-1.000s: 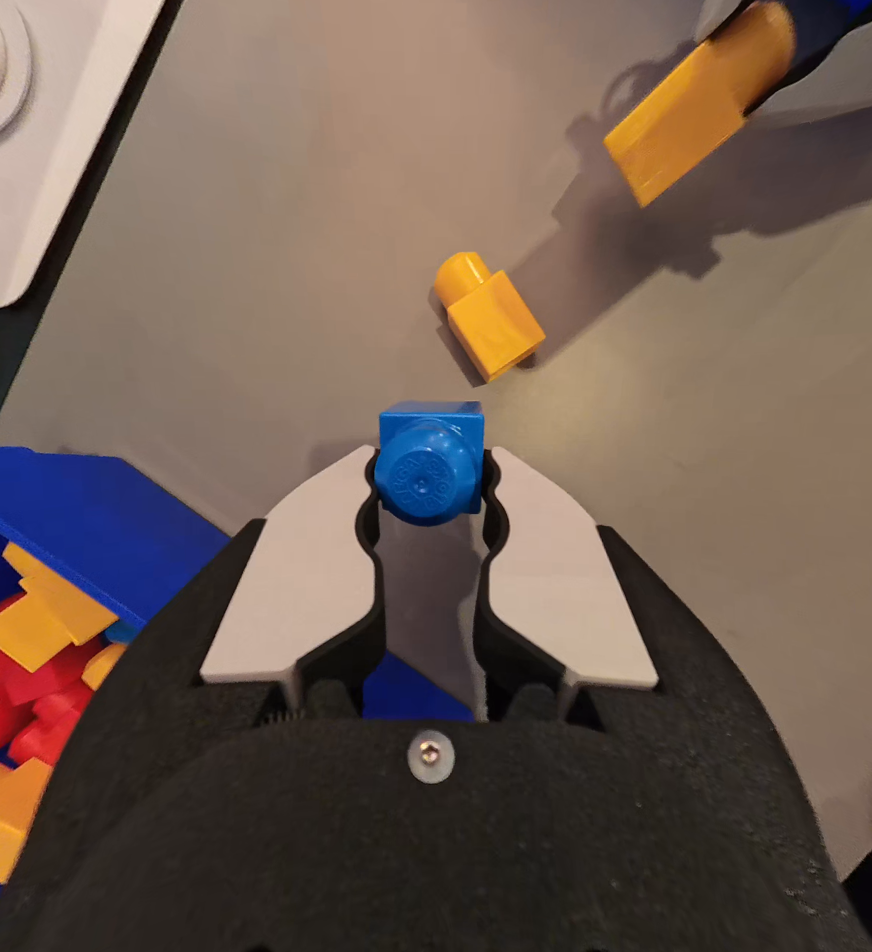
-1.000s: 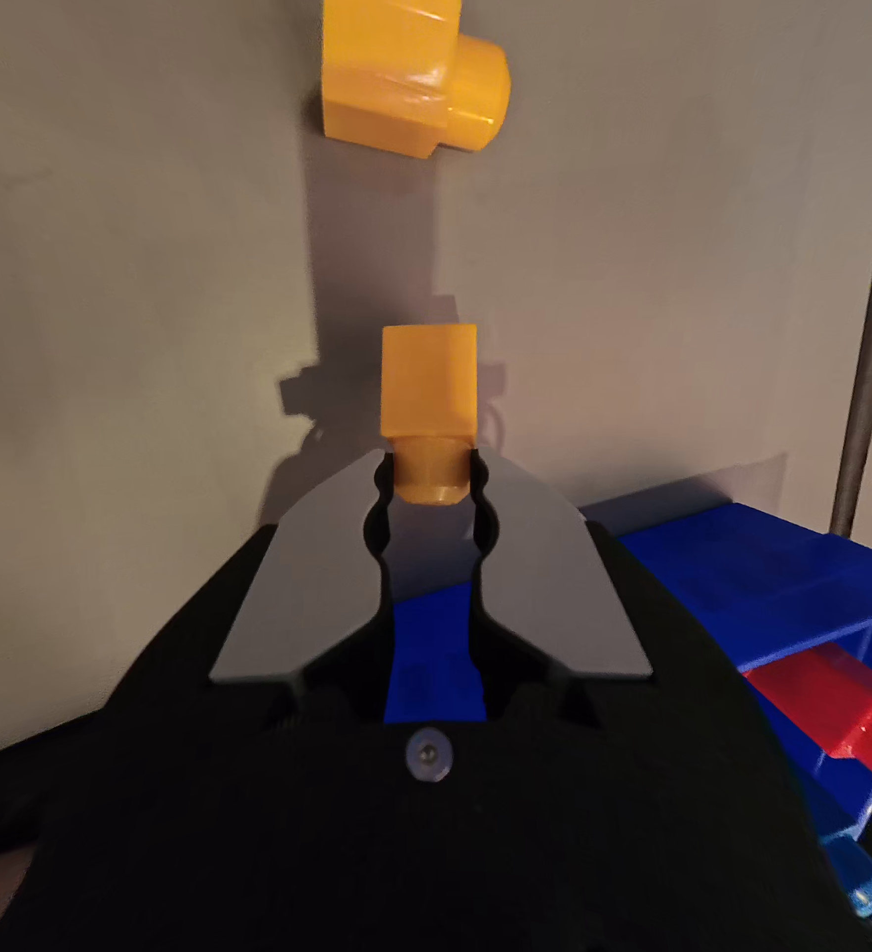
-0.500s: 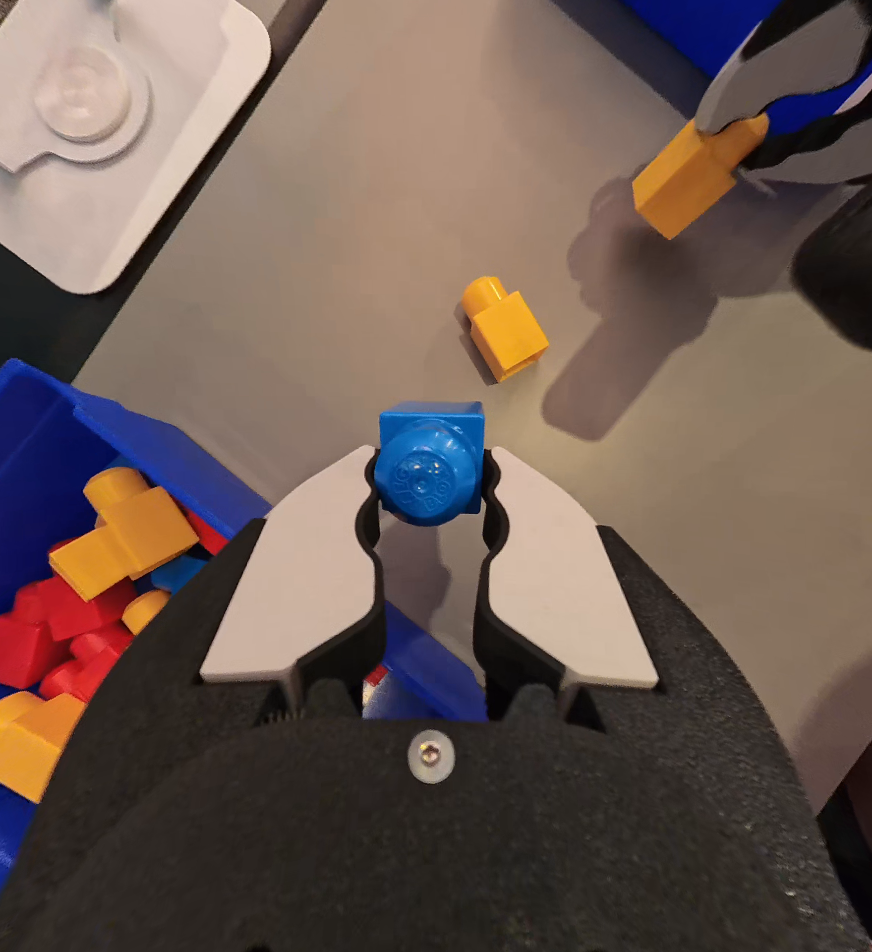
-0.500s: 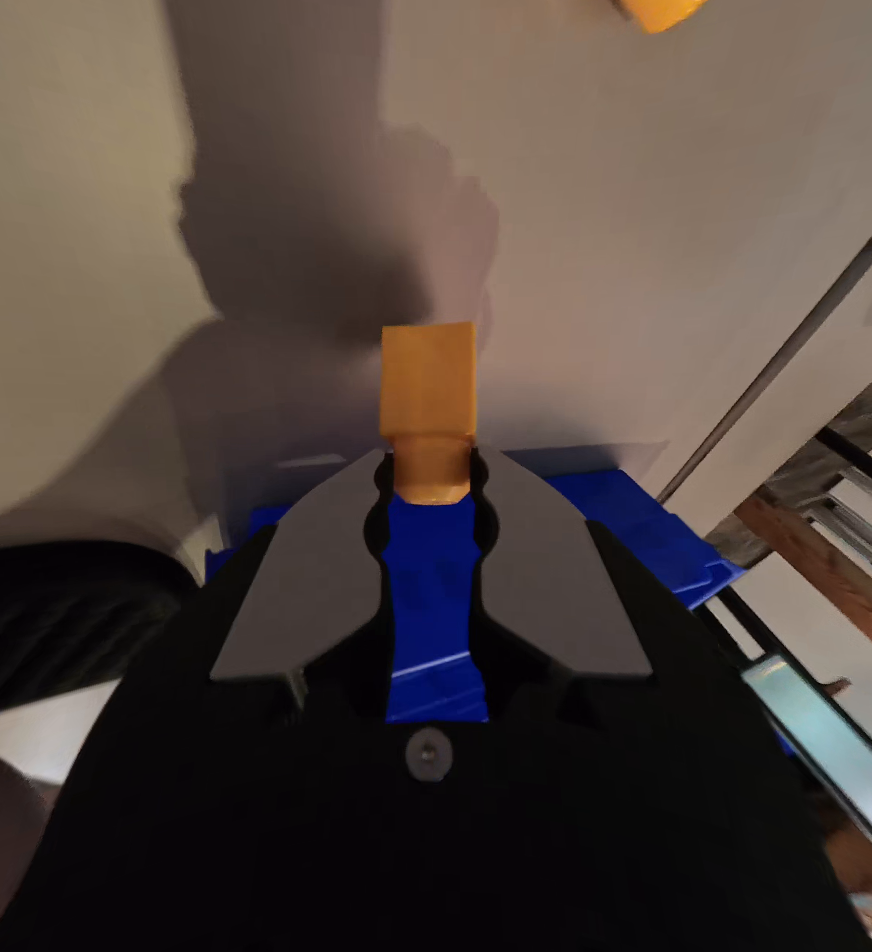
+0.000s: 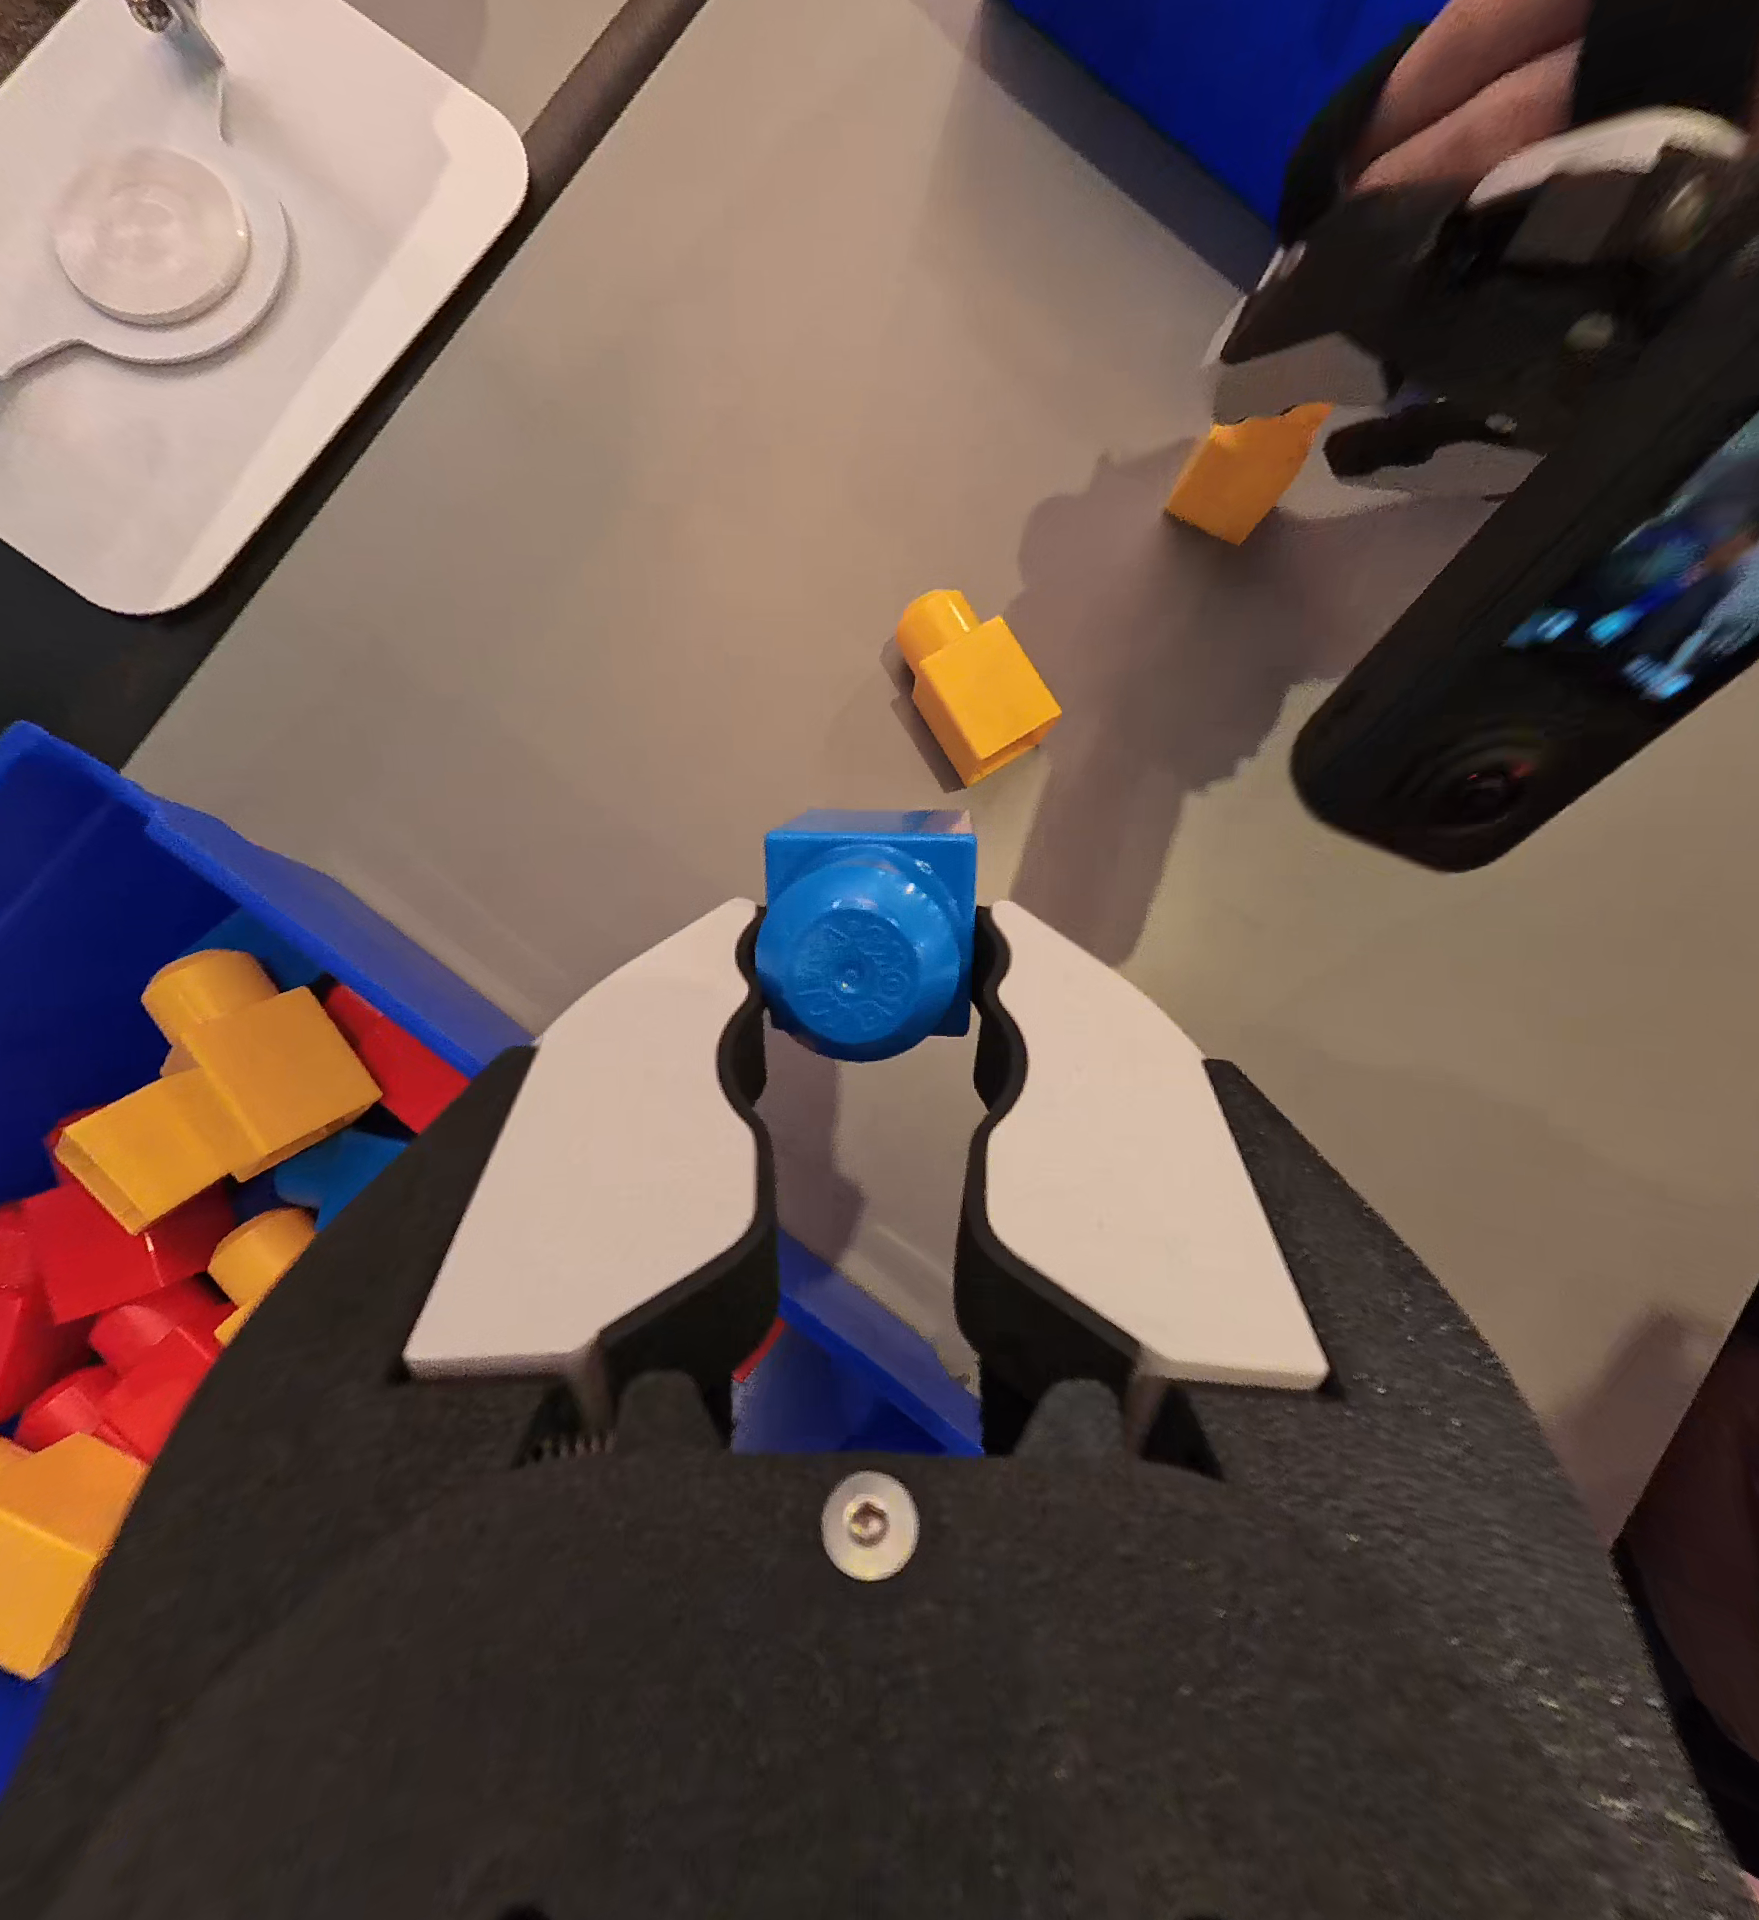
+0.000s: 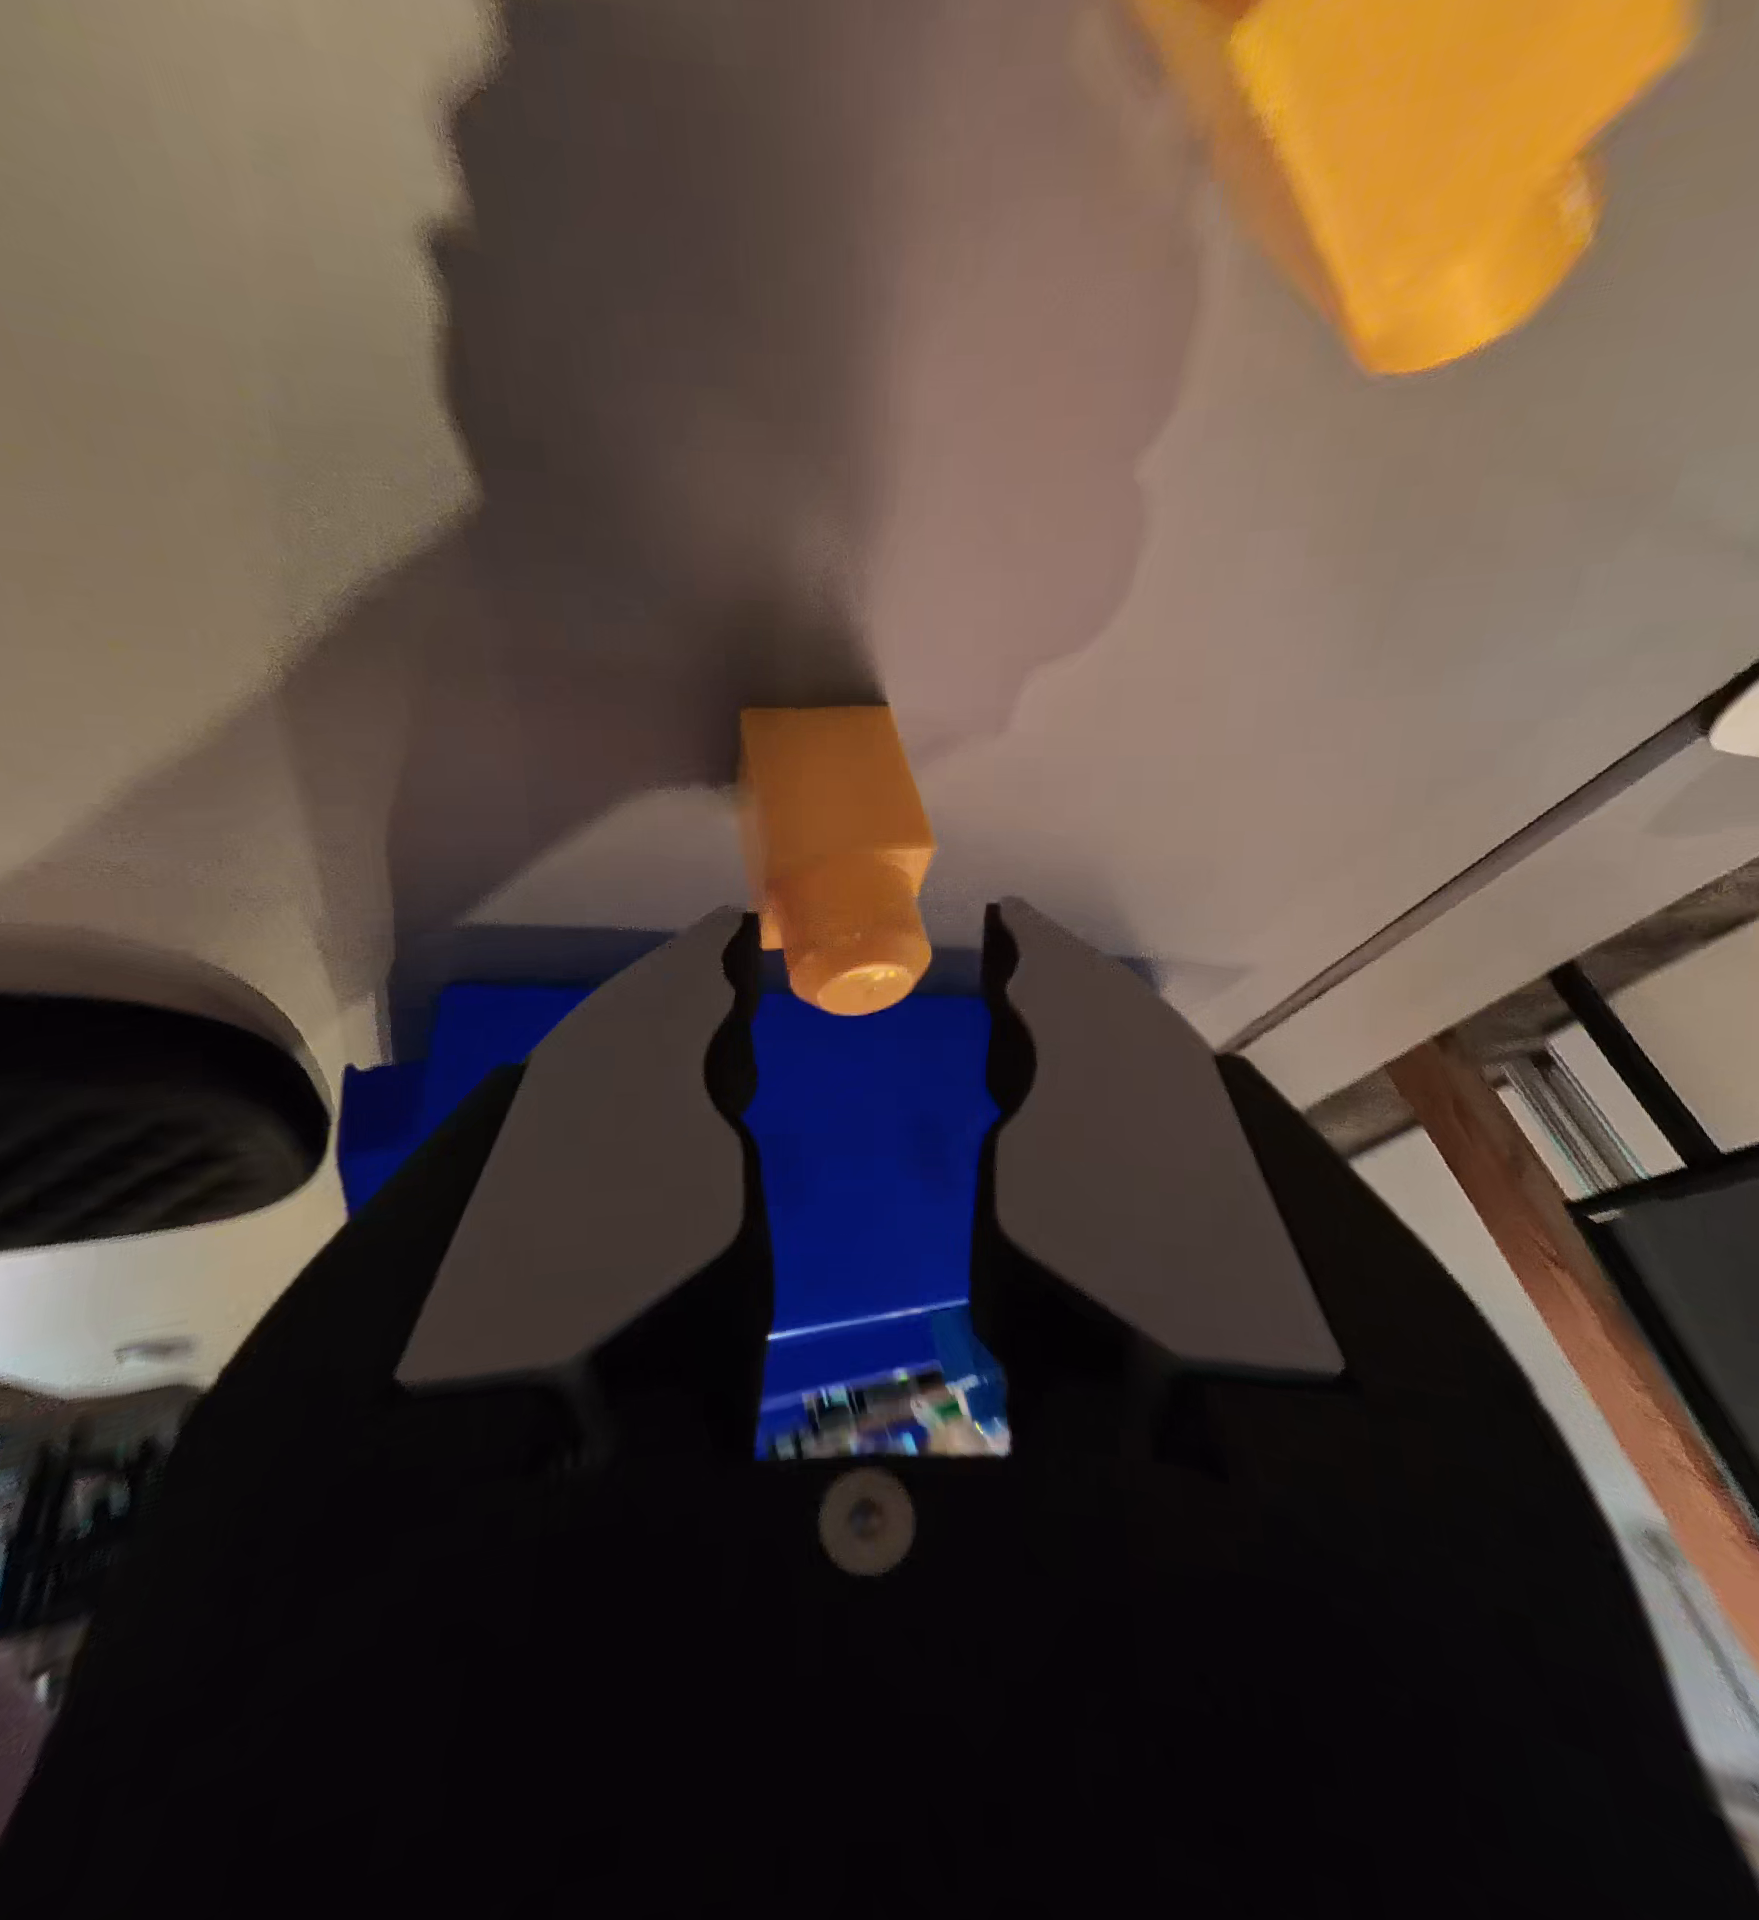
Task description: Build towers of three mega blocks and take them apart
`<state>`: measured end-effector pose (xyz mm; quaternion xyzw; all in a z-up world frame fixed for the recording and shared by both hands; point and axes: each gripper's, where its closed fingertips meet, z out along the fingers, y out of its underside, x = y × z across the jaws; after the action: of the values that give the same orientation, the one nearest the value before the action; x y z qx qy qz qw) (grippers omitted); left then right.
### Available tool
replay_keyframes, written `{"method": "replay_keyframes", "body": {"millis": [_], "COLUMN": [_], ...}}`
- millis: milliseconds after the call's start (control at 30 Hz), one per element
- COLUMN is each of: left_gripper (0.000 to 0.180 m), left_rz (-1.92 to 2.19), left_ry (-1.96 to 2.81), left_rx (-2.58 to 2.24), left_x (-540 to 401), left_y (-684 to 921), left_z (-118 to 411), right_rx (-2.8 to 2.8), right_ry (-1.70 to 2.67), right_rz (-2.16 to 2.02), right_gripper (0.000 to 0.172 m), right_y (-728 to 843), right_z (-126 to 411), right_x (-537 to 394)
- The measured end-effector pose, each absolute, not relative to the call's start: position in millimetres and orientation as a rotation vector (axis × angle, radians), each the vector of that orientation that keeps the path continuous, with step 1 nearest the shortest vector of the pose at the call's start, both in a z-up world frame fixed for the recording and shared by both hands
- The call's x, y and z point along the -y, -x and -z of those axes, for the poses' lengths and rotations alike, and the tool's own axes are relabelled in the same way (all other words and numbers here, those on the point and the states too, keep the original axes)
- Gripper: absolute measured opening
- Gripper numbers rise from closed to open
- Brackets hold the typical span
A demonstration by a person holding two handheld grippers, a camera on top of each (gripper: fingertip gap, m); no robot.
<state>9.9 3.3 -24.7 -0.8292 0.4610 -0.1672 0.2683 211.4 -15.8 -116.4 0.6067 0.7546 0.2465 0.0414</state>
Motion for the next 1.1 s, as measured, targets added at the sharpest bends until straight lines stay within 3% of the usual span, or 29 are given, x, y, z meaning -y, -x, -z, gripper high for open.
{"method": "replay_keyframes", "body": {"millis": [100,300,433,700,900,1000,1100], "left_gripper": [0.037,0.037,0.037,0.037,0.037,0.037,0.037], "left_rz": [0.541,0.779,0.702,0.753,0.793,0.823,0.884], "left_ry": [2.212,2.122,2.161,2.148,2.084,2.05,1.987], "left_rx": [-1.246,-1.305,-1.353,-1.473,-1.567,-1.595,-1.57], "left_x": [1.3,22.3,22.2,38.2,56.0,61.6,62.0], "left_y": [-12.9,-33.2,-35.9,-59.0,-70.7,-73.9,-79.9], "left_z": [18.4,2.8,16.2,24.5,20.2,17.3,6.8], "right_rx": [-2.455,-2.509,-2.364,-2.282,-2.268,-2.274,-2.265], "right_ry": [-2.188,-2.872,-2.939,-2.714,-2.548,-2.485,-2.472], "right_rz": [-0.434,0.9,0.708,1.541,1.73,1.812,1.872], "right_gripper": [0.044,0.043,0.049,0.049,0.05,0.035,0.035], "right_y": [-187.3,-132.5,-152.9,-93.4,-72.1,-72.9,-72.7], "right_z": [92.0,14.7,41.7,22.0,22.2,20.9,16.5], "right_x": [19.3,16.7,6.6,39.1,58.0,60.5,59.9]}}
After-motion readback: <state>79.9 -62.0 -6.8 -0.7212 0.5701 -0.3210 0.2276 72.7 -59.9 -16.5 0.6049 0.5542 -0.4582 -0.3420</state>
